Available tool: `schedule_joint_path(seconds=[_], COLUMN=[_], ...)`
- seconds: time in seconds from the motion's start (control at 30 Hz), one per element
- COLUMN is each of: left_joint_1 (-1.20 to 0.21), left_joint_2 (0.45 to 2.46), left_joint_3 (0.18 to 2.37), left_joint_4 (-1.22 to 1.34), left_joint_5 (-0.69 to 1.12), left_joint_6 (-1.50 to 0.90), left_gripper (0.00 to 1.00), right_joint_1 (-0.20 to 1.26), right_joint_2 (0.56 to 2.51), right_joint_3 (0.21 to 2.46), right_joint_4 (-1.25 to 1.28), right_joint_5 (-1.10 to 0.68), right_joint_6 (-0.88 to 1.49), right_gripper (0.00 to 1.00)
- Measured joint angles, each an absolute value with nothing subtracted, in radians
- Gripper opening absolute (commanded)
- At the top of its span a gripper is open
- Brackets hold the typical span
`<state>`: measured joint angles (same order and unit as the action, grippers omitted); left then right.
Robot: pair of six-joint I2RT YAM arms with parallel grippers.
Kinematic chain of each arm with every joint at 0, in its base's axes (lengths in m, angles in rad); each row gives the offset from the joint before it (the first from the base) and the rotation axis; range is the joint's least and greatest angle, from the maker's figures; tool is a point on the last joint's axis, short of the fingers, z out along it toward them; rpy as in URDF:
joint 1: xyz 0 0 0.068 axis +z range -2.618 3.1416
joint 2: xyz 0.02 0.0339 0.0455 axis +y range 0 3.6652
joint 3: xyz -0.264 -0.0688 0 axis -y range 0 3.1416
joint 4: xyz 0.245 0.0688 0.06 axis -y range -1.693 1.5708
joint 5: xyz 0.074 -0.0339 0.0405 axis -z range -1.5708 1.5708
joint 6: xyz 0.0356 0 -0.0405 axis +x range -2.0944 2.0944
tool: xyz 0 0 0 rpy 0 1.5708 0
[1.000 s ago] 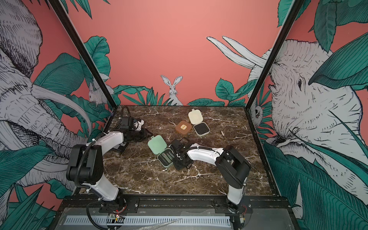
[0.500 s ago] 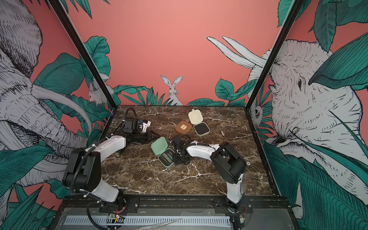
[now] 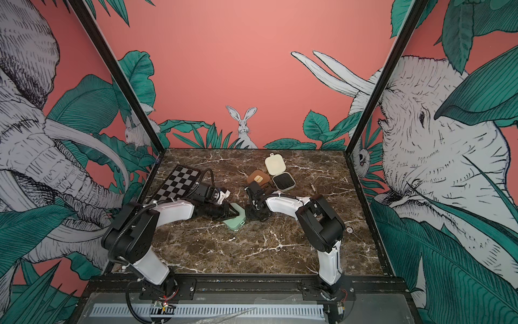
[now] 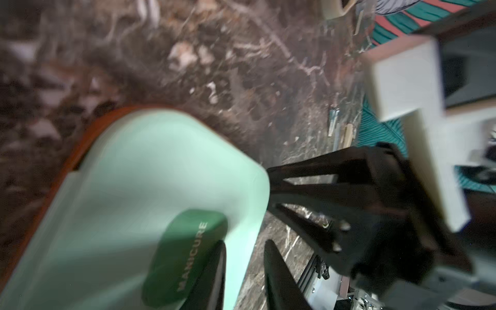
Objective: Organize nail clipper sets
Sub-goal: Close the storage box at the center of the board.
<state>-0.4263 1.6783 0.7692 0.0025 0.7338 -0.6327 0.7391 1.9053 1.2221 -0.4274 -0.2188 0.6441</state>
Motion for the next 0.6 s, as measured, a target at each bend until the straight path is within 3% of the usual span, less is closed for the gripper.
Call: schedule_joint_path(seconds=[0.17,0.37,0.6], left_joint_1=[-0.427,-0.43,-0.438], left_joint_2=[1.686,1.689,1.672], left_joint_3=[0.741,0.733,0.732], left_joint_4=[0.091,0.13,0.123], left_joint_5=[0.738,0.725,0.681], left_joint_6=[-0.663,-0.681,-0.685], left_gripper=[0.26,0.26,0.26], right_joint_1=[0.72,0.781,0.829], right_joint_2=[1.781,1.715,1.815], right_joint_3=[1.134,1.127,1.169], right_joint_4=[-0.435,-0.353,-0.273], right_joint_5=[-0.195,-0.248,-0.315], right_joint_6=[0.675,0.737,0.787], right_gripper=[0.34,0.14,0.12])
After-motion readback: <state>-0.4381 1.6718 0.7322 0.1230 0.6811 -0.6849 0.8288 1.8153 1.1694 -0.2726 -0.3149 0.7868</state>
